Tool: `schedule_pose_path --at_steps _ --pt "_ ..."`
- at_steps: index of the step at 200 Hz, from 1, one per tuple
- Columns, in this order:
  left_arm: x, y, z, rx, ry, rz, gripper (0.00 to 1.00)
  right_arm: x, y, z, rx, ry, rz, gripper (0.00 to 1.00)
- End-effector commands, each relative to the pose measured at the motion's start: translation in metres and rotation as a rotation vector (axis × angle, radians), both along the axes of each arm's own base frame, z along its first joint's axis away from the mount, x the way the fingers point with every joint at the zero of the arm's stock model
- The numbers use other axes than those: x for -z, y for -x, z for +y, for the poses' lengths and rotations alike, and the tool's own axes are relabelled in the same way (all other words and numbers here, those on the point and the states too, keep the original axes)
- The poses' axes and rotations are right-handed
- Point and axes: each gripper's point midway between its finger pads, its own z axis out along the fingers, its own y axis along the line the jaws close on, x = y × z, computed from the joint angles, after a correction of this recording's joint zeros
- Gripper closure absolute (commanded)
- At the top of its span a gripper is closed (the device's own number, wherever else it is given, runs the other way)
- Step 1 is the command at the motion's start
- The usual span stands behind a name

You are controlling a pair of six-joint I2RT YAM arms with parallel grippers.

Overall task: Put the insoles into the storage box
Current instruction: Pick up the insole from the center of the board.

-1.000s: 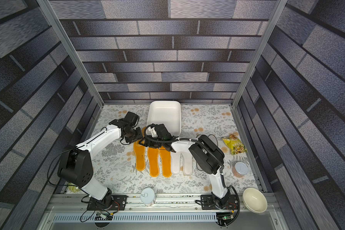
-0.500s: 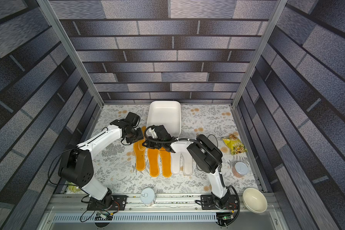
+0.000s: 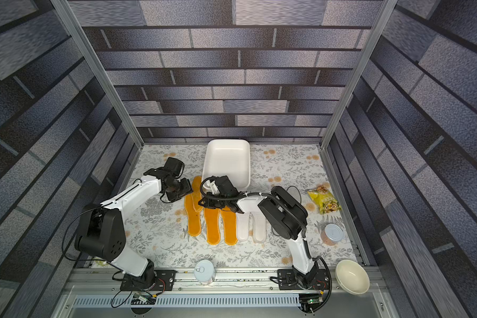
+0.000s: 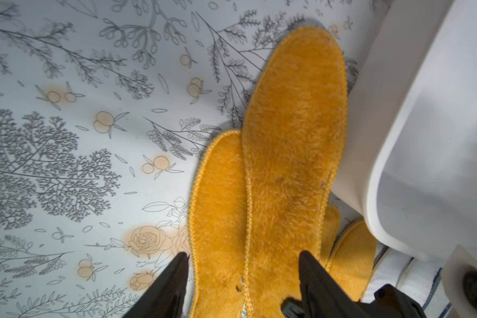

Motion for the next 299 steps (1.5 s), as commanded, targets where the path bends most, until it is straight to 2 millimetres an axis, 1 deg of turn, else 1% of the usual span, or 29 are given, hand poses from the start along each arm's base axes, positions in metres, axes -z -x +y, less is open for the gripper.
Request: schedule_pose_path --at_steps 1,17,39,61,80,100,121,162,175,191,196,213,222,237,270,299 --pt "-0.022 -0.002 0.014 -0.046 0.037 -0.069 0.27 -0.039 0.011 0.004 -0.077 -0.08 -0.092 1.0" --pt "-0.029 -0.002 0.027 -0.079 0.036 -0.088 0.21 -0.045 0.018 0.003 -0.118 -0.088 -0.11 1.0" --pt "-0.033 0.0 0.041 -0.107 0.034 -0.1 0.15 -0.052 0.021 0.0 -0.136 -0.088 -0.146 1.0" --pt "-0.034 0.001 0.048 -0.127 0.044 -0.106 0.1 -0.062 0.026 -0.001 -0.167 -0.094 -0.177 1.0" --pt "-0.033 0.002 0.05 -0.137 0.059 -0.113 0.0 -0.076 0.032 -0.001 -0.206 -0.125 -0.218 1.0" --pt "-0.031 0.004 0.053 -0.148 0.06 -0.11 0.0 -0.087 0.038 -0.001 -0.248 -0.129 -0.247 1.0" --pt "-0.03 0.006 0.054 -0.154 0.061 -0.108 0.0 -0.105 0.041 -0.005 -0.265 -0.135 -0.322 1.0" --pt "-0.027 0.008 0.056 -0.173 0.079 -0.116 0.0 -0.154 0.044 -0.015 -0.291 -0.126 -0.465 1.0" --pt "-0.024 0.008 0.056 -0.175 0.083 -0.109 0.0 -0.173 0.045 -0.016 -0.29 -0.145 -0.508 1.0" --pt "-0.022 0.009 0.055 -0.172 0.092 -0.107 0.0 -0.191 0.043 -0.02 -0.275 -0.15 -0.57 1.0" --pt "-0.022 0.009 0.054 -0.17 0.095 -0.107 0.0 -0.198 0.041 -0.022 -0.264 -0.143 -0.602 1.0" --pt "-0.021 0.009 0.053 -0.166 0.104 -0.107 0.0 -0.21 0.028 -0.028 -0.217 -0.091 -0.688 1.0" --pt "-0.021 0.008 0.052 -0.163 0.107 -0.106 0.0 -0.213 0.023 -0.029 -0.206 -0.059 -0.723 1.0" --pt "-0.021 0.008 0.051 -0.158 0.113 -0.106 0.0 -0.215 0.007 -0.031 -0.179 0.012 -0.764 1.0" --pt "-0.021 0.008 0.049 -0.155 0.121 -0.109 0.0 -0.206 -0.031 -0.033 -0.128 0.066 -0.75 1.0" --pt "-0.023 0.006 0.048 -0.151 0.131 -0.117 0.0 -0.19 -0.07 -0.04 -0.09 0.1 -0.715 1.0"
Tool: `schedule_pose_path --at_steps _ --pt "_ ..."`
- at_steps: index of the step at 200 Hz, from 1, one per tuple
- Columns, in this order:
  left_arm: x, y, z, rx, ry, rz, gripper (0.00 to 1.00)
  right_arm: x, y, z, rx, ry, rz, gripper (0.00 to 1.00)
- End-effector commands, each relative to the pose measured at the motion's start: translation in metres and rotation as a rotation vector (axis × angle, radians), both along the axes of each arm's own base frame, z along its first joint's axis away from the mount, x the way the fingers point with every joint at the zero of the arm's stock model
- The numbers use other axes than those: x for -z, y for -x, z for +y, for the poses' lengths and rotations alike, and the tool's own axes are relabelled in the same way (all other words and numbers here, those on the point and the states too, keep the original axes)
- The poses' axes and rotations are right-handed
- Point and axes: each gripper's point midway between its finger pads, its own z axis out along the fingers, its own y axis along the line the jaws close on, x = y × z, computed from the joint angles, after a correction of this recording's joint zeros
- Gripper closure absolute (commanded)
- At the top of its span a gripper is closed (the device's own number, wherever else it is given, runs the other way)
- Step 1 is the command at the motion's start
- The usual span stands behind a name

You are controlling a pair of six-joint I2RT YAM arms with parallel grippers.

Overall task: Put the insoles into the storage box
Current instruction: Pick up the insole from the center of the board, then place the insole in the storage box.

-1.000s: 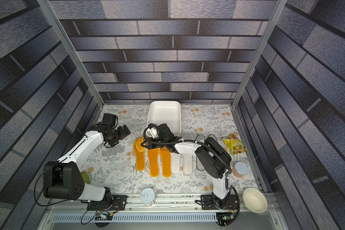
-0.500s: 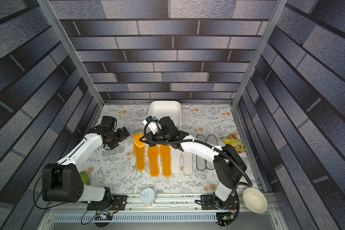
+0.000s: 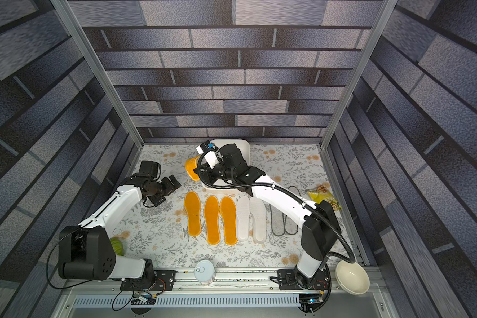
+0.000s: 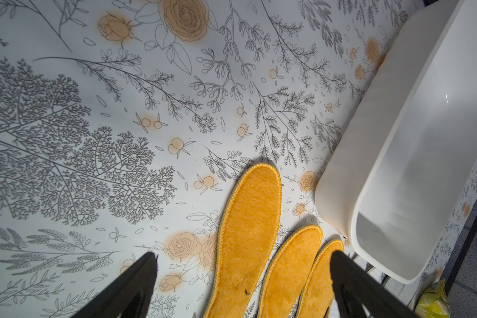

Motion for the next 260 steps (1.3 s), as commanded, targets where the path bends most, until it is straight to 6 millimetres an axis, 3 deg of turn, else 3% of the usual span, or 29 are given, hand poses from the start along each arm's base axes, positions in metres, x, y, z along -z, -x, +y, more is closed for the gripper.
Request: schedule_pose_path --at_steps 1,83,88,132,187,260 --pt "-0.002 0.003 -0.001 0.001 0.019 -0.006 0.0 0.029 -0.034 -0.011 0.059 0.074 0.041 1.0" --pt "-0.003 -0.001 -0.005 -0.001 0.039 -0.015 0.0 0.056 -0.111 -0.023 0.134 0.13 0.093 1.0" --pt "-0.003 -0.001 -0.005 0.0 0.039 -0.015 0.0 0.073 -0.117 -0.021 0.133 0.148 0.12 1.0" --pt "-0.001 -0.001 -0.007 0.004 0.048 -0.01 0.0 0.099 -0.146 -0.019 0.121 0.138 0.202 1.0" --pt "0.004 -0.002 -0.009 0.006 0.06 -0.002 0.0 0.129 -0.143 -0.025 0.107 0.145 0.323 1.0" --pt "0.007 -0.003 -0.01 0.014 0.063 0.002 0.0 0.174 -0.107 -0.045 0.105 0.256 0.546 1.0"
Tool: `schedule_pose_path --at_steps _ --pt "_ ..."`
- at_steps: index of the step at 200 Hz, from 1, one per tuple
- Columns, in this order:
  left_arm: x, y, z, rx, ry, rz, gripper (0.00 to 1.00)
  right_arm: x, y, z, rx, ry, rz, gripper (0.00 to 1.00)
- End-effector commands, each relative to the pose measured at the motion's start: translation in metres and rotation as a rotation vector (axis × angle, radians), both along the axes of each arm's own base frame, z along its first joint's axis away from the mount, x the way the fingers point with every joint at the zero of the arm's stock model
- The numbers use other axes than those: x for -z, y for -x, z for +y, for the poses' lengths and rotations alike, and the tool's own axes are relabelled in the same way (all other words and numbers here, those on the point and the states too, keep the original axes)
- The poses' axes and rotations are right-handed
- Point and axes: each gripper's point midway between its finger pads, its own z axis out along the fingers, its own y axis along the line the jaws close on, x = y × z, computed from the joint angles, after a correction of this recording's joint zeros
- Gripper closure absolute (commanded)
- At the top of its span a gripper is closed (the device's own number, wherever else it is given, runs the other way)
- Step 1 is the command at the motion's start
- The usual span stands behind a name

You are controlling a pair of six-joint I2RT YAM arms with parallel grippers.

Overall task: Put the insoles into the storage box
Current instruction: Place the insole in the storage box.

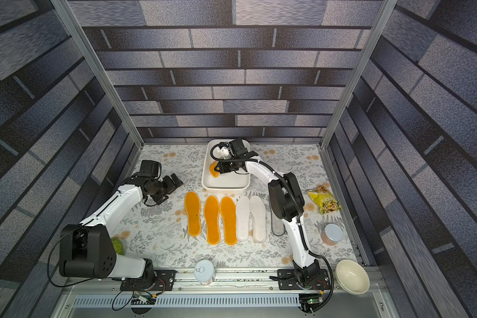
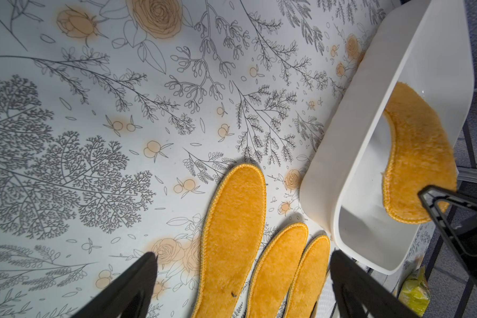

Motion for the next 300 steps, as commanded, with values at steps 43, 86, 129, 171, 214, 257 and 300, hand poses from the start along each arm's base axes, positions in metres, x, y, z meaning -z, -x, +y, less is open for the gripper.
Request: schedule_pose_path --at_steps 43,86,129,171,214,257,300 --pt "0.01 0.005 -0.002 -0.006 0.018 0.035 0.0 0.017 0.014 -0.023 0.067 0.125 0.176 1.0" --pt "0.011 0.006 -0.002 -0.005 0.017 0.037 0.0 0.036 0.004 -0.031 0.141 0.184 0.291 1.0" --pt "0.011 0.006 -0.002 -0.004 0.016 0.037 0.0 0.058 0.01 -0.039 0.168 0.253 0.394 1.0" --pt "0.011 0.005 -0.002 -0.004 0.018 0.036 0.0 0.062 0.008 -0.039 0.185 0.243 0.416 1.0" --pt "0.011 0.007 -0.001 -0.005 0.015 0.039 0.0 0.057 -0.008 -0.036 0.271 0.188 0.406 1.0" --pt "0.012 0.006 -0.002 -0.006 0.018 0.039 0.0 0.045 -0.027 -0.031 0.401 0.056 0.393 1.0" --pt "0.013 0.006 -0.002 -0.003 0.021 0.041 0.0 0.045 -0.036 -0.025 0.422 0.022 0.398 1.0"
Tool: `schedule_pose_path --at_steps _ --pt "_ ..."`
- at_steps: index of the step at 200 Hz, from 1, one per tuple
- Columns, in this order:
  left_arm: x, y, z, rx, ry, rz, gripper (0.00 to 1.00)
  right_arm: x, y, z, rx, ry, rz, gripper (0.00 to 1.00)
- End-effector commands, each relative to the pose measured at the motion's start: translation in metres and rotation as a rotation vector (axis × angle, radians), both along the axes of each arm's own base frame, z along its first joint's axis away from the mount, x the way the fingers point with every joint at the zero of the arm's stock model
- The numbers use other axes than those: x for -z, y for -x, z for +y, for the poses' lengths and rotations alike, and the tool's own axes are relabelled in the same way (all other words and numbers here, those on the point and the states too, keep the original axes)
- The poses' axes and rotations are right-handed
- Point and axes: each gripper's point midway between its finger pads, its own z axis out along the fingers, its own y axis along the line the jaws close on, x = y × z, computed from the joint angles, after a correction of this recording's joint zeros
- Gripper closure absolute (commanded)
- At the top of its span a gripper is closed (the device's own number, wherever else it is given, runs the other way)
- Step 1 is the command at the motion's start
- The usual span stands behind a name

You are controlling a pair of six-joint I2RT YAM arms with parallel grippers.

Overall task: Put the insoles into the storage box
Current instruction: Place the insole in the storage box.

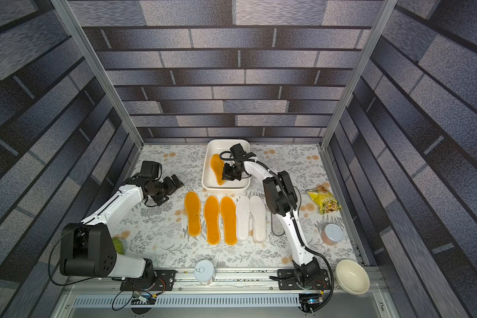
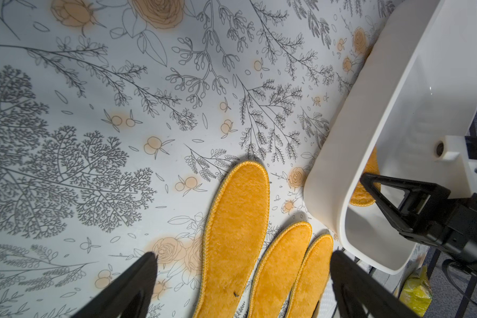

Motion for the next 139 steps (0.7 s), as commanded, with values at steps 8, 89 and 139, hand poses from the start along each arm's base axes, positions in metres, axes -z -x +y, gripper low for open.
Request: schedule_pose_path --at_steps 8,89,139 --pt "0.007 0.004 -0.002 -0.008 0.018 0.026 0.0 -0.031 -0.02 0.007 0.06 -0.077 -0.064 1.0" --pt "0.004 0.003 -0.001 -0.012 0.015 0.021 0.0 -0.034 -0.029 0.019 0.06 -0.122 -0.06 1.0" --pt "0.004 0.002 -0.001 -0.01 0.015 0.021 0.0 -0.026 -0.023 0.023 0.039 -0.132 -0.033 0.99"
